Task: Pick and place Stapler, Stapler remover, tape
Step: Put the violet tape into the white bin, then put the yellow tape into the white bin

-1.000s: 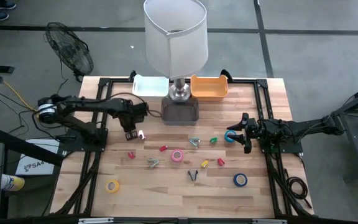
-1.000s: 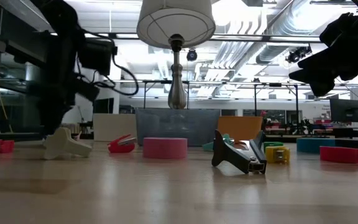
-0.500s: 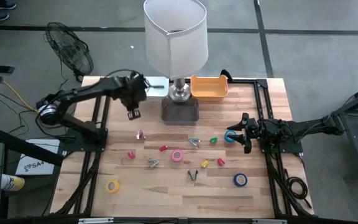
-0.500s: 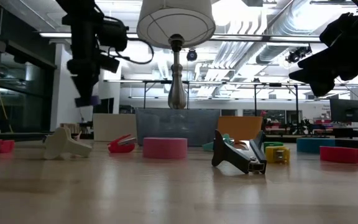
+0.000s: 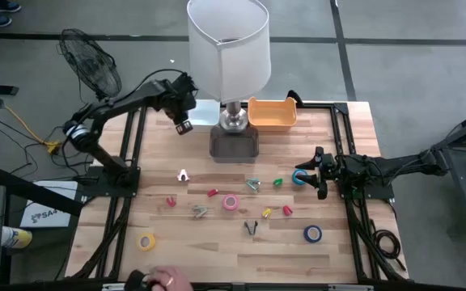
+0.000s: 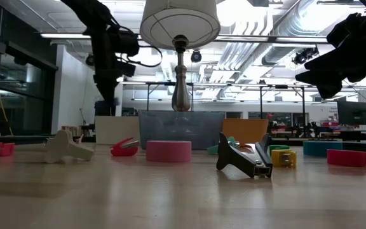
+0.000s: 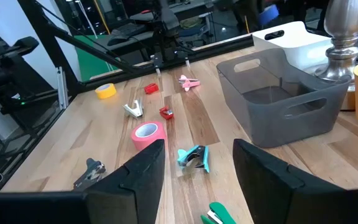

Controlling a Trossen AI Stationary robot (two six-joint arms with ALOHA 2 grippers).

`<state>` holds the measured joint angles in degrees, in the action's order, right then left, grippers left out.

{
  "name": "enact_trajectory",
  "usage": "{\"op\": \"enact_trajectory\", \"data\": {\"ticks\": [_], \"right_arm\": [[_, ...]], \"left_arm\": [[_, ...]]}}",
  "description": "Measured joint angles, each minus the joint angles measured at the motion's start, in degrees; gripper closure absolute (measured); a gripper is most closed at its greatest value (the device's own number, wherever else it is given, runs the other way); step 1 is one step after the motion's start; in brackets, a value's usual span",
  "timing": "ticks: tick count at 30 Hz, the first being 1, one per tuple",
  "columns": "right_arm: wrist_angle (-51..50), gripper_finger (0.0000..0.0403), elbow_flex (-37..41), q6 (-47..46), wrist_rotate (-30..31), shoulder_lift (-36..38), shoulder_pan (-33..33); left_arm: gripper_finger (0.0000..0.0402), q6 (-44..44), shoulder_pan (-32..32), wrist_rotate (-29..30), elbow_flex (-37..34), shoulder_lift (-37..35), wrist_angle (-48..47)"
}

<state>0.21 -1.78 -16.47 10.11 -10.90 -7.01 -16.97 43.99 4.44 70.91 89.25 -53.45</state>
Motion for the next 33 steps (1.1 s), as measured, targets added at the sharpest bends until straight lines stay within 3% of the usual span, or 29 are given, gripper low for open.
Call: {"op": "enact_trajectory", "data": {"ticks": [10, 17, 28, 33], "right_arm": [[0.0, 0.0222, 0.0, 0.0, 0.0, 0.0, 0.0], [0.0, 0.0222, 0.0, 0.0, 0.0, 0.0, 0.0], [0.0, 0.0222, 0.0, 0.0, 0.0, 0.0, 0.0], [0.0, 0.0222, 0.0, 0.0, 0.0, 0.0, 0.0]], "left_arm": [[0.0357, -16.6, 2.3, 0.5, 3.3, 8.3, 0.4], [0.0355, -18.9, 2.9, 1.7, 3.4, 11.0, 1.3], [0.025, -23.5, 2.9, -0.6, 3.4, 11.1, 1.4], [0.0222, -23.3, 2.9, -0.4, 3.4, 11.1, 1.0]]}}
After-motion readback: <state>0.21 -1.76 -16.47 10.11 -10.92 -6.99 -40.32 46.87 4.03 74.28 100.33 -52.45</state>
